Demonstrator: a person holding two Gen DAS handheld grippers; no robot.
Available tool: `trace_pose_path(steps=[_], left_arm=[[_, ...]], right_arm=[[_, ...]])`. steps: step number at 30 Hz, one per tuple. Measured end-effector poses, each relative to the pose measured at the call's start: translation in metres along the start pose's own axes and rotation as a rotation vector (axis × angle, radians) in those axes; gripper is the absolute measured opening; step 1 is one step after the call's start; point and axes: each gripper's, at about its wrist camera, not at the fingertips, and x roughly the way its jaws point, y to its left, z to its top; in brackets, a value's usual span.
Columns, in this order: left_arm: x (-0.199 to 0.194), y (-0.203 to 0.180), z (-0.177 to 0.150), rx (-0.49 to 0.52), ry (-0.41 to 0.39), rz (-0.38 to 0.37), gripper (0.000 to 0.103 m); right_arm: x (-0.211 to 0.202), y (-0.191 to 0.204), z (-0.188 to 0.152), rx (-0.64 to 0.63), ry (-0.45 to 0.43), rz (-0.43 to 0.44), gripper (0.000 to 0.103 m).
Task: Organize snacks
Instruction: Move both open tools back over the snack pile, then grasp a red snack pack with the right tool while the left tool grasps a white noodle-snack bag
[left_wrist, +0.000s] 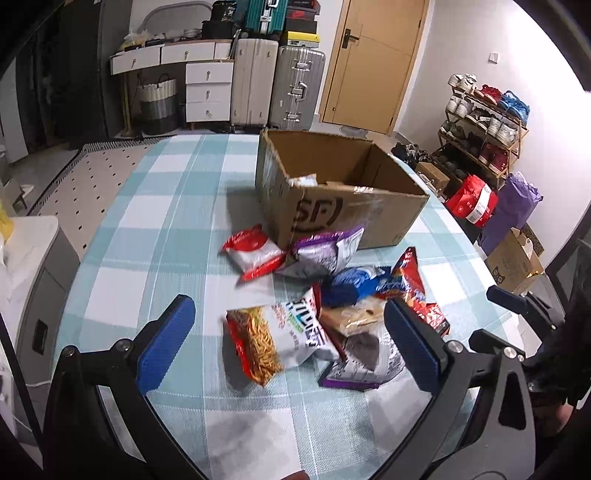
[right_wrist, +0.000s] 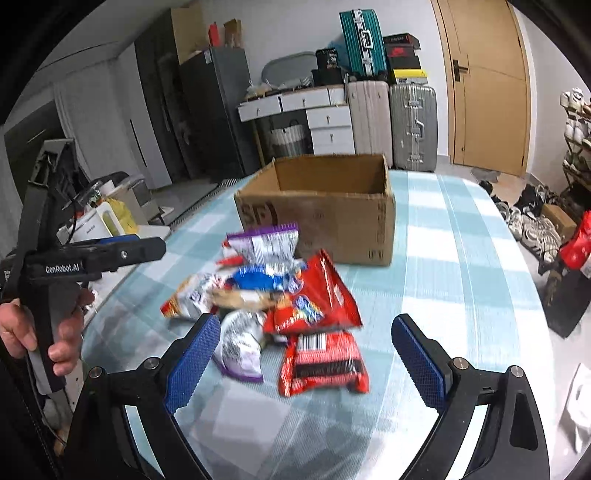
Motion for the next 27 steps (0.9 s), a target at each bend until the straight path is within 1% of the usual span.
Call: trace_pose_path(steps=[5, 9, 14, 25, 26, 27], left_arm=[[0.014, 0.004, -0.016, -0.010, 0.031, 0.012, 0.102], [0.025, 0.008, -0.025, -0.018, 0.057, 0.016, 0.102], [0.034, 0.016, -0.031, -0.030, 0.076, 0.013, 0.102], [0.049, 0.032, -0.038, -0.073, 0.107, 0.013, 0.102], [0.051, 0.033, -0.039, -0.074, 0.110, 0.014, 0.102], [0.051, 0.034, -0.040, -0.076, 0.112, 0.015, 0.102]], right_arm=[[0.012, -0.003, -0.013, 0.012, 0.036, -0.001, 0.096], [0.024, -0.006, -0.020, 0.016, 0.059, -0.021, 0.096], [0.037, -0.010, -0.023, 0.028, 0.093, -0.031, 0.096], [0.066, -0.013, -0.031, 0.010, 0.170, -0.071, 0.095], [0.069, -0.013, -0.030, 0.006, 0.176, -0.075, 0.095], [0.071, -0.012, -0.030, 0.001, 0.180, -0.077, 0.092]])
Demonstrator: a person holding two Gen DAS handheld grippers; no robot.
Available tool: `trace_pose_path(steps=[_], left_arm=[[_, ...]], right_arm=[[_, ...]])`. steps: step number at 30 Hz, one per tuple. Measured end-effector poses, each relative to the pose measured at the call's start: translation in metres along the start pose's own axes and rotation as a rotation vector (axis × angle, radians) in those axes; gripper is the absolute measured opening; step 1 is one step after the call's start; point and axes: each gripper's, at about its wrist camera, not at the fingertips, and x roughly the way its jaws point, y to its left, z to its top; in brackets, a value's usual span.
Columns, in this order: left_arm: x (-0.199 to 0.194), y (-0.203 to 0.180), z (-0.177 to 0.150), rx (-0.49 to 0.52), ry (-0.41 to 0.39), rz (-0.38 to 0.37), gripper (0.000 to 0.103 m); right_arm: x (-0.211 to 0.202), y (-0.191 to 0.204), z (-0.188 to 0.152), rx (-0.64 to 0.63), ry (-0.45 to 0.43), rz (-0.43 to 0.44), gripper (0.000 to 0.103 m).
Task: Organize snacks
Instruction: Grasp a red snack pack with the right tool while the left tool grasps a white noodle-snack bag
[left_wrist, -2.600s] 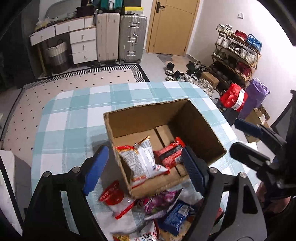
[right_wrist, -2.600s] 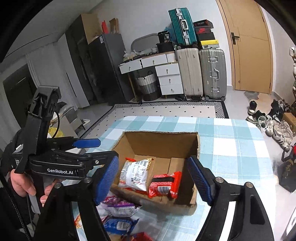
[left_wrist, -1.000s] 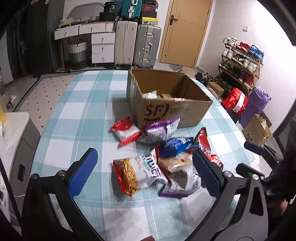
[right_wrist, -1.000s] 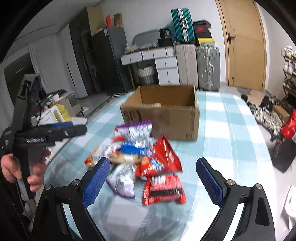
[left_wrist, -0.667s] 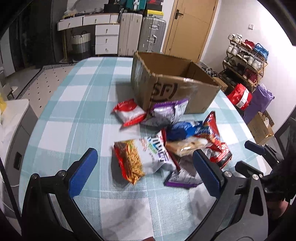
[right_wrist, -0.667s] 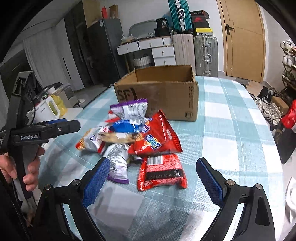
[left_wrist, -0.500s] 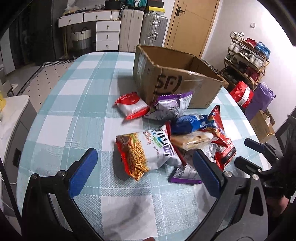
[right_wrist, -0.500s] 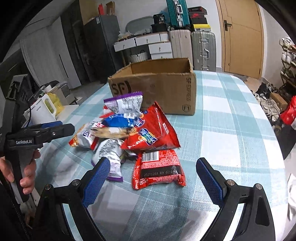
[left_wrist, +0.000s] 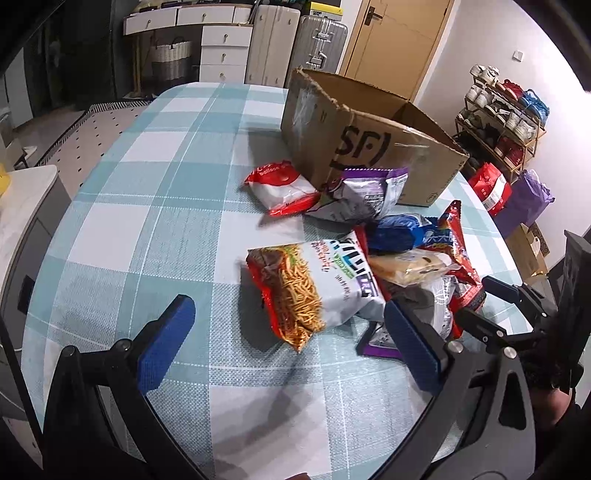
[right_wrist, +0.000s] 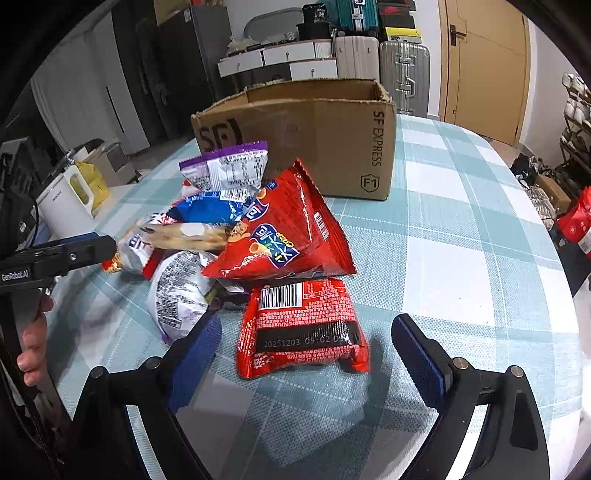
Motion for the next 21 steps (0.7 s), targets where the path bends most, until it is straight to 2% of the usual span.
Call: trace_pose_path(steps=[2, 5, 11, 15, 21], left_arm=[[0.002, 0.002, 0.000, -0.004, 0.007, -0.001, 0.102], [0.003, 0.004, 0.000, -0.011, 0.016, -0.003, 0.102], [0.005, 0.008, -0.001, -0.024, 0.020, -0.007, 0.102], [0.005, 0.006, -0.002, -0.019, 0.022, -0.008, 0.102], [0.004, 0.007, -0.003, -0.024, 0.027, -0.011, 0.102]], right_arm=[[0.002, 0.003, 0.001, -0.014, 0.002, 0.002, 0.081], [0.009, 0.007, 0.002, -0.037, 0.031, 0.001, 0.078], [0.015, 0.012, 0.000, -0.075, 0.042, -0.028, 0.051], [0.012, 0.007, -0.002, -0.049, 0.030, 0.014, 0.049], [0.004, 0.001, -0.003, -0.012, 0.010, 0.022, 0.049]])
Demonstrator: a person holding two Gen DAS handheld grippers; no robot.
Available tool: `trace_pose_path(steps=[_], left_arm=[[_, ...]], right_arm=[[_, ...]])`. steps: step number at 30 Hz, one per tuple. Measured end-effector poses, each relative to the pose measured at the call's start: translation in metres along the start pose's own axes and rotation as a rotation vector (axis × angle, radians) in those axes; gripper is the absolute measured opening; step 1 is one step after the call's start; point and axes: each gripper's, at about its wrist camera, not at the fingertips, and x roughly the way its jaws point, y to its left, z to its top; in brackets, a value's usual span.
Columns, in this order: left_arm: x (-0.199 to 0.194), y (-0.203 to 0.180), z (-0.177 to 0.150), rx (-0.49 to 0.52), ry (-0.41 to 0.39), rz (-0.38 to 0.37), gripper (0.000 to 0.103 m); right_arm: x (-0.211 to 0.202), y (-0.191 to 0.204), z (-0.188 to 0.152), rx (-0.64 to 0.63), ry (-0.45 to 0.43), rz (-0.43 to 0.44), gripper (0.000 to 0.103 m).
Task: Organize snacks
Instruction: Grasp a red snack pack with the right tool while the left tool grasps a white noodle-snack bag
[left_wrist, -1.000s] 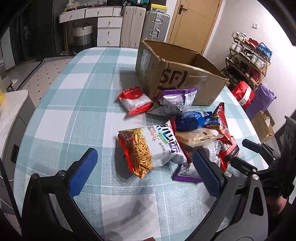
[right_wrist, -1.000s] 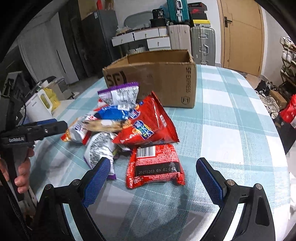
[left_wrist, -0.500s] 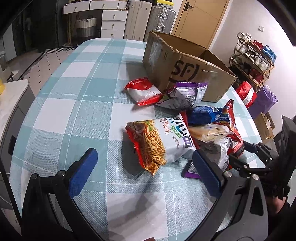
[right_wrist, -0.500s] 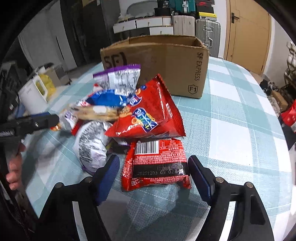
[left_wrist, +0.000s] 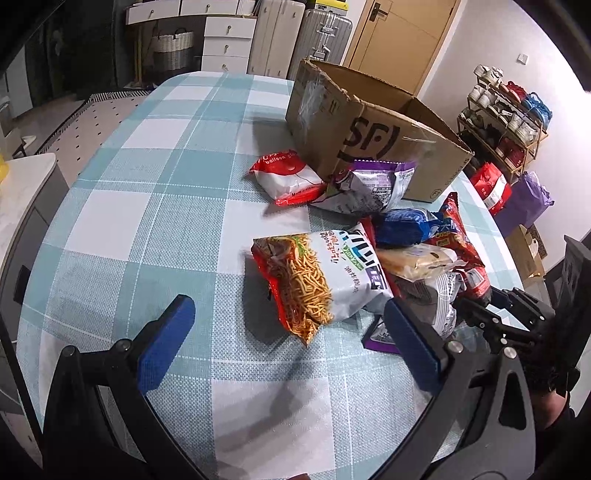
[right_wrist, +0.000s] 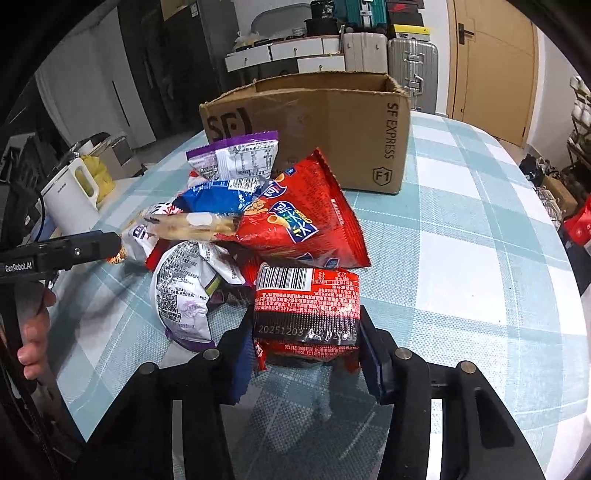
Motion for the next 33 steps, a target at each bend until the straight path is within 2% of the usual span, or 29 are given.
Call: trace_pose_path(steps=[12, 21, 28, 31, 33], left_arm=[[0.005, -0.003, 0.006, -0.013, 0.016, -0.015, 0.102], [0.013, -0.006, 0.013, -0.037, 0.023, -0.060, 0.101], [0.022, -0.010, 0.019, -0.035, 0.036, -0.060, 0.101], [0.028, -0.008, 0.022, -0.045, 0.039, -0.025, 0.100], [0.032, -0.006, 0.023, -0.048, 0.045, -0.030, 0.100]], right_arm=[[-0.015, -0.001, -0.003, 0.015, -0.036, 0.020, 0.049], [-0.019, -0.010, -0.003, 0.038, -0.043, 0.020, 0.049], [-0.019, -0.015, -0.001, 0.040, -0.048, 0.011, 0.049], [-0.019, -0.018, 0.000, 0.044, -0.051, 0.005, 0.049], [-0.020, -0.021, 0.001, 0.048, -0.053, 0.000, 0.049]])
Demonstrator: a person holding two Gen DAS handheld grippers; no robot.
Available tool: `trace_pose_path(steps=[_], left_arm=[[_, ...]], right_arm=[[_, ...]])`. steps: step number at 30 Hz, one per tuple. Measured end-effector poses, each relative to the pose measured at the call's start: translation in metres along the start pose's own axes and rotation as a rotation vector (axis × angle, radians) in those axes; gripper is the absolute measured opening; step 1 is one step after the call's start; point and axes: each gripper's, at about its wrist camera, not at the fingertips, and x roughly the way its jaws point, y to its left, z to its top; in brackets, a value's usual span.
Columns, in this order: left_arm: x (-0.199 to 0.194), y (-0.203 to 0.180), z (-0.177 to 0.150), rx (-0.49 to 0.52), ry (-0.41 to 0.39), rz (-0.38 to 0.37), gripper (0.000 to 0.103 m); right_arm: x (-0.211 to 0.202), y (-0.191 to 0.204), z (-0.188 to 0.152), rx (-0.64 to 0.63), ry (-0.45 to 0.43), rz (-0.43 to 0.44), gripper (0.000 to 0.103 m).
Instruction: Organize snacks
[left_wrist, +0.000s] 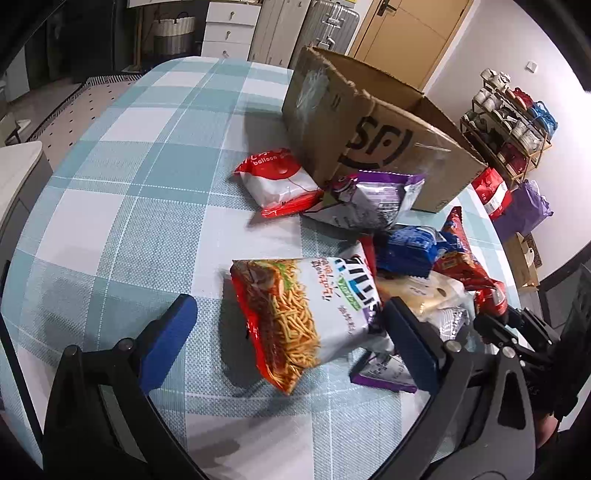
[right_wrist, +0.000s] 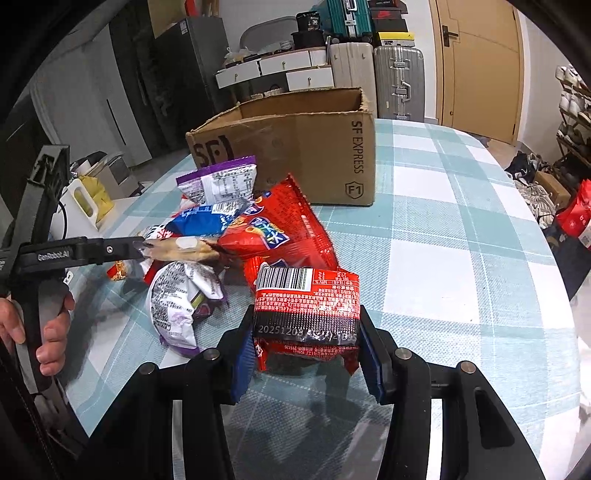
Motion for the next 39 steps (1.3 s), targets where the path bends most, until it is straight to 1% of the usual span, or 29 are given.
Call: trace_pose_path(steps=[4, 8, 9, 11, 12, 13, 14, 17, 22, 30, 33, 39], left_arm=[[0.003, 0.000, 0.003, 0.006, 0.002, -0.015, 0.094], [0.005, 0.001, 0.002, -0.002, 0.021, -0.062, 0.080], [0.007, 0.002, 0.001, -0.009, 0.029, -0.078, 0.079], [0.011, 0.006, 0.000, -0.030, 0.044, -0.119, 0.072], [0.011, 0.007, 0.000, -0.036, 0.039, -0.126, 0.069], [0.012, 0.008, 0.000, -0.036, 0.042, -0.142, 0.057], [0.012, 0.008, 0.000, -0.035, 0.047, -0.156, 0.055], [0.011, 0.010, -0.001, -0.023, 0.038, -0.167, 0.050], [0.006, 0.006, -0.002, 0.002, 0.034, -0.124, 0.049], [-0.002, 0.009, -0.007, -0.014, 0.029, -0.118, 0.049], [-0.011, 0.009, -0.009, -0.016, 0.006, -0.099, 0.049], [-0.027, 0.007, -0.015, -0.003, -0.020, -0.099, 0.049]], right_arm=[[0.000, -0.002, 0.001, 0.008, -0.003, 0.002, 0.049], [0.000, -0.003, 0.001, 0.009, -0.002, 0.006, 0.049], [0.000, -0.003, 0.001, 0.010, -0.002, 0.006, 0.049], [0.001, -0.004, 0.001, 0.009, -0.003, 0.003, 0.049], [0.001, -0.004, 0.001, 0.010, -0.003, 0.002, 0.049], [0.001, -0.004, 0.000, 0.011, -0.003, 0.005, 0.049], [0.001, -0.004, 0.000, 0.011, -0.002, 0.004, 0.049], [-0.001, -0.004, 0.000, 0.010, -0.008, 0.007, 0.049], [-0.006, -0.001, -0.002, 0.007, -0.021, 0.008, 0.049], [-0.021, 0.002, -0.003, 0.013, -0.052, 0.013, 0.049], [-0.025, 0.005, -0.004, 0.007, -0.058, 0.011, 0.049], [-0.035, 0.011, -0.005, -0.007, -0.078, 0.014, 0.049]])
